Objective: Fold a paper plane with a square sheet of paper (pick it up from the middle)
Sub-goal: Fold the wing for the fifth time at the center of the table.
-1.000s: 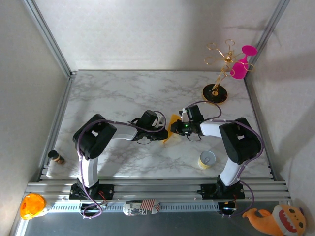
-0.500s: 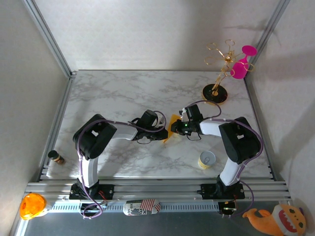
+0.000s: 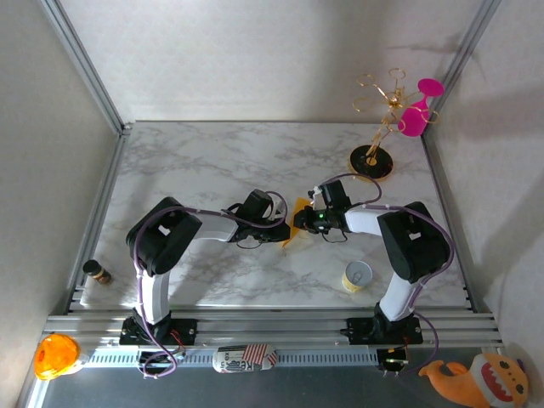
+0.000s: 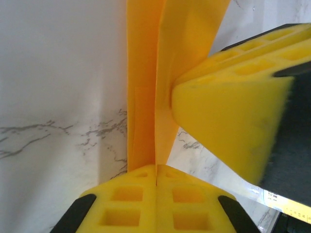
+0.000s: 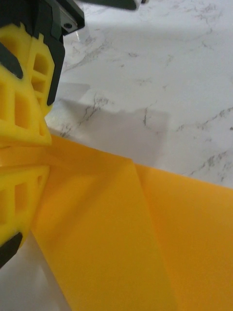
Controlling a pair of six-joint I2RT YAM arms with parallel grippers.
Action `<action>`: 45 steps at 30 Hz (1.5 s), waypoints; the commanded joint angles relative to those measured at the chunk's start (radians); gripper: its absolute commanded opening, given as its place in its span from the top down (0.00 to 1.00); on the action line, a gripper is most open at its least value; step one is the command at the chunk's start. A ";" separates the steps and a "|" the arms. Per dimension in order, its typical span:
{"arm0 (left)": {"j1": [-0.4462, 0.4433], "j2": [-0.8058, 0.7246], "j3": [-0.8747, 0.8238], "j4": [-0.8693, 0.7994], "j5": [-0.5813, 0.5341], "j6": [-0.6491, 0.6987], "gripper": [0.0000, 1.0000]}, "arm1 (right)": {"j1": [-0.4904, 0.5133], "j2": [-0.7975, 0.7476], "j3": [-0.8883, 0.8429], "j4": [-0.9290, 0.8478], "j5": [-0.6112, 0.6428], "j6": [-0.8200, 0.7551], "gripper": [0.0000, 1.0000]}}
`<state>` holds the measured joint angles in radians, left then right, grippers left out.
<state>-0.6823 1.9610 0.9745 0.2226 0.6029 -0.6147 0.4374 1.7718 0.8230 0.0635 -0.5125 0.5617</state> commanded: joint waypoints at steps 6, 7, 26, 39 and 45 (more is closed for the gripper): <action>-0.014 0.058 -0.019 -0.096 -0.047 -0.015 0.92 | 0.005 0.055 -0.004 -0.060 0.077 -0.006 0.82; -0.014 0.051 -0.021 -0.097 -0.048 -0.019 0.92 | 0.004 0.057 -0.002 -0.064 0.083 -0.008 0.82; -0.016 -0.093 -0.057 -0.164 -0.076 -0.051 0.85 | 0.005 0.078 0.021 -0.102 0.096 -0.023 0.83; -0.036 -0.211 -0.025 -0.077 -0.151 -0.165 0.79 | 0.005 0.101 0.041 -0.143 0.098 -0.022 0.84; -0.063 -0.097 0.050 -0.074 -0.089 -0.168 0.89 | 0.004 0.100 0.041 -0.145 0.100 -0.019 0.86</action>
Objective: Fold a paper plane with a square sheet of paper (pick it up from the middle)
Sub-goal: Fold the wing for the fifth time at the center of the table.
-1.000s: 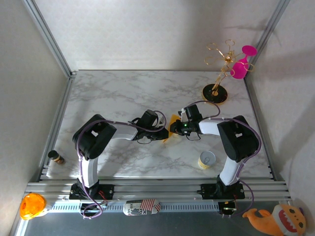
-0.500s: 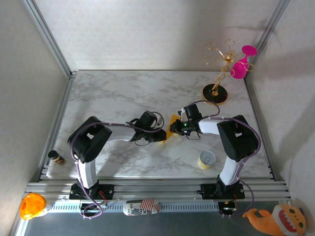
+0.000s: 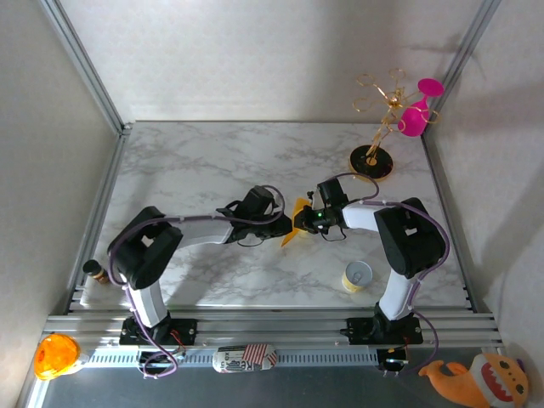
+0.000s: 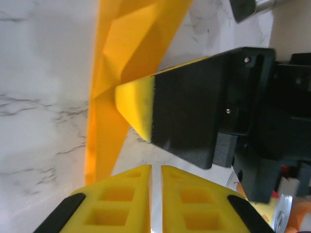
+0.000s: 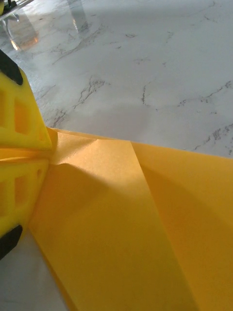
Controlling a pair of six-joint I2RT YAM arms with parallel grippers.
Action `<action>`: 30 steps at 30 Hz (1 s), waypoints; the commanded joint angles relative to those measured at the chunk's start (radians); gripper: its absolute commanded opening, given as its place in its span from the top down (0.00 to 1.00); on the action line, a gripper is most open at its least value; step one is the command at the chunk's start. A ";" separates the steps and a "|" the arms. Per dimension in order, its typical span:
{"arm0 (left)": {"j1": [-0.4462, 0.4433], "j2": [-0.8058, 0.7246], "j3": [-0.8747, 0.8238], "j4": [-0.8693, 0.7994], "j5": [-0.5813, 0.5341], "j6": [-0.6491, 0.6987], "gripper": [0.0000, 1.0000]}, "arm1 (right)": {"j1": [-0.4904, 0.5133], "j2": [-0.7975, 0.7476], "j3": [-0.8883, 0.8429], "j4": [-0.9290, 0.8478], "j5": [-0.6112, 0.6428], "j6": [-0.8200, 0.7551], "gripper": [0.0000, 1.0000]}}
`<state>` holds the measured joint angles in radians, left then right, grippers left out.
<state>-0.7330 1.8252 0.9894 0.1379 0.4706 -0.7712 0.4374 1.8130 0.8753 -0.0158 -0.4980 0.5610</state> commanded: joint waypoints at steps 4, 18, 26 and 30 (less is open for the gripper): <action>-0.016 0.074 0.049 -0.001 0.046 -0.005 0.91 | 0.004 0.059 -0.012 -0.066 0.081 -0.016 0.87; -0.017 0.113 0.022 0.009 0.044 -0.013 0.92 | 0.004 0.062 -0.012 -0.070 0.081 -0.015 0.87; -0.019 0.127 0.003 0.019 0.043 -0.023 0.92 | 0.004 0.069 -0.010 -0.077 0.085 -0.013 0.87; -0.023 0.127 -0.006 0.022 0.040 -0.029 0.92 | 0.004 0.072 -0.009 -0.082 0.090 -0.012 0.87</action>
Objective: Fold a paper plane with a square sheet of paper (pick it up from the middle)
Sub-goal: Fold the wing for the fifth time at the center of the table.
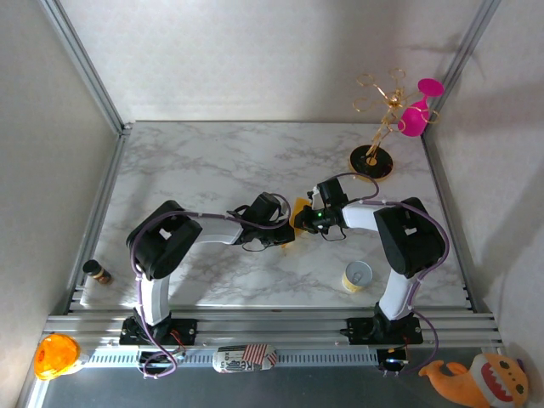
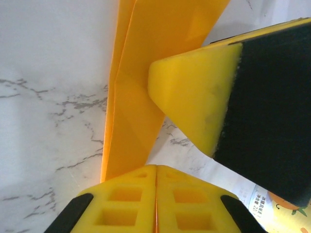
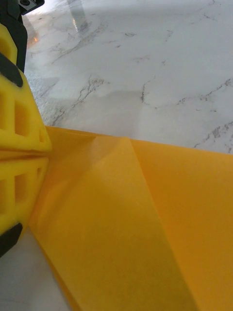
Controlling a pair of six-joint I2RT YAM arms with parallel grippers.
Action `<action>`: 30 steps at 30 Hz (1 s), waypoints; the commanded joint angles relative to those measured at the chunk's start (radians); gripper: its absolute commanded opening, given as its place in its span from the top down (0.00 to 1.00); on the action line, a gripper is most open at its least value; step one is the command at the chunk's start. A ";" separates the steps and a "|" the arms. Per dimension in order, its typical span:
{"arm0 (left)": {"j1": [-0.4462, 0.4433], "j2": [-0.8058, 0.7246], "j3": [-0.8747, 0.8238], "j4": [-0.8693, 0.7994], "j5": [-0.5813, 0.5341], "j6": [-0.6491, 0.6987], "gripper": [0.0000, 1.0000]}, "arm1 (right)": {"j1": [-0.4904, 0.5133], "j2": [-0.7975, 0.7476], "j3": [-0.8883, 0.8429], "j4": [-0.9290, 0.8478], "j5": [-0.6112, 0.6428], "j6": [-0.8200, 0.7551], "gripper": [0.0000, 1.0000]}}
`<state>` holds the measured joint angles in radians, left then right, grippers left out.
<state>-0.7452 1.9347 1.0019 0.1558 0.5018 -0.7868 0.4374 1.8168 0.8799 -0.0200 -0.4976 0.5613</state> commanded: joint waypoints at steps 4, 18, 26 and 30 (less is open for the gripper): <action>-0.014 0.014 -0.033 -0.005 -0.003 -0.015 0.92 | 0.004 0.074 -0.012 -0.083 0.092 -0.011 0.87; -0.040 -0.029 -0.086 -0.056 -0.035 -0.011 0.92 | 0.005 0.096 -0.001 -0.109 0.116 -0.001 0.88; -0.053 -0.078 -0.103 -0.146 -0.042 0.027 0.92 | 0.005 0.113 0.011 -0.121 0.120 0.000 0.88; -0.062 -0.094 -0.115 -0.193 -0.048 0.054 0.93 | 0.005 0.118 0.014 -0.124 0.121 0.000 0.88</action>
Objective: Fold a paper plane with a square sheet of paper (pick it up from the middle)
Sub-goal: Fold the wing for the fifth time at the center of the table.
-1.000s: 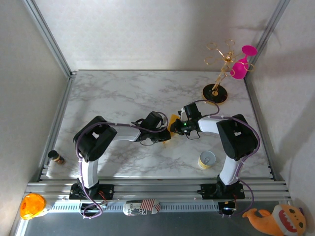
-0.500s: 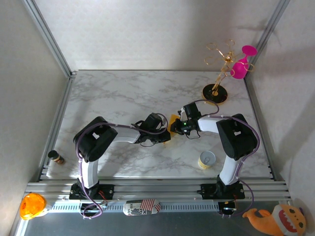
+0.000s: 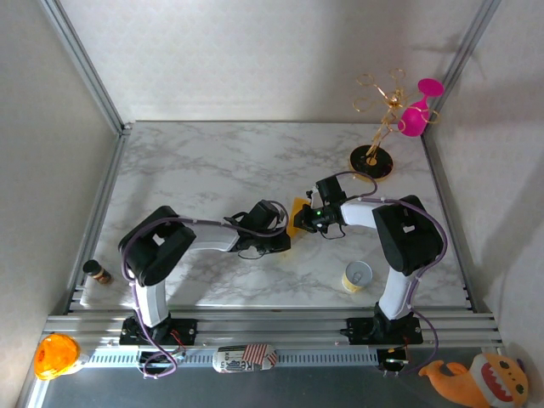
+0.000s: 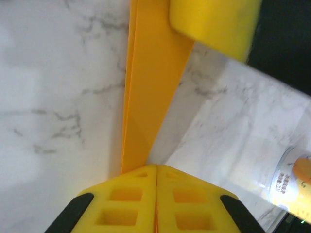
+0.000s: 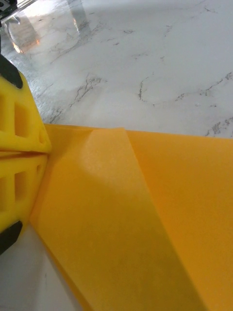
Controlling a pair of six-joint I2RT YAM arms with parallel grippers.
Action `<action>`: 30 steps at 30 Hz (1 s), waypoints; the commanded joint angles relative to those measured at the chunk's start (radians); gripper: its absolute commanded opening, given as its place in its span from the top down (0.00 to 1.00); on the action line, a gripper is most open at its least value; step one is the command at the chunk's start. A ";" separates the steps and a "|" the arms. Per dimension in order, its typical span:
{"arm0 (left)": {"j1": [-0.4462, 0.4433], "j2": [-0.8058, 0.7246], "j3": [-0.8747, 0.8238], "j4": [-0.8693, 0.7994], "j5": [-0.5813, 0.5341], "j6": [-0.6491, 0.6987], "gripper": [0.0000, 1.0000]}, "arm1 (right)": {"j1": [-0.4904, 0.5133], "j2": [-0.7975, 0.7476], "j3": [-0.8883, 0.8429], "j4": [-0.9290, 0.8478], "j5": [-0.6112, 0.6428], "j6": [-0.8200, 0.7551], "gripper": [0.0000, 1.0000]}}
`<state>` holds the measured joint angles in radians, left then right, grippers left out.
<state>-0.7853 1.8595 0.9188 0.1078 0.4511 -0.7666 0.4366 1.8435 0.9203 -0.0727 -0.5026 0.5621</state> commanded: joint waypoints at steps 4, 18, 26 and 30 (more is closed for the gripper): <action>-0.032 -0.019 -0.031 -0.168 0.001 0.047 0.93 | 0.006 0.092 -0.024 -0.072 0.125 -0.001 0.88; 0.039 -0.087 0.103 -0.125 -0.068 0.057 0.91 | 0.005 0.090 -0.031 -0.070 0.128 -0.004 0.89; 0.049 0.028 0.158 -0.122 -0.043 0.069 0.96 | 0.006 0.089 -0.034 -0.068 0.125 -0.004 0.89; 0.043 0.055 0.160 -0.128 -0.024 0.077 0.97 | 0.005 0.091 -0.035 -0.067 0.122 -0.004 0.89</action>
<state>-0.7380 1.8988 1.0584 -0.0124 0.4080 -0.7101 0.4366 1.8507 0.9283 -0.0704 -0.5056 0.5648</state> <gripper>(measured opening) 0.049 0.113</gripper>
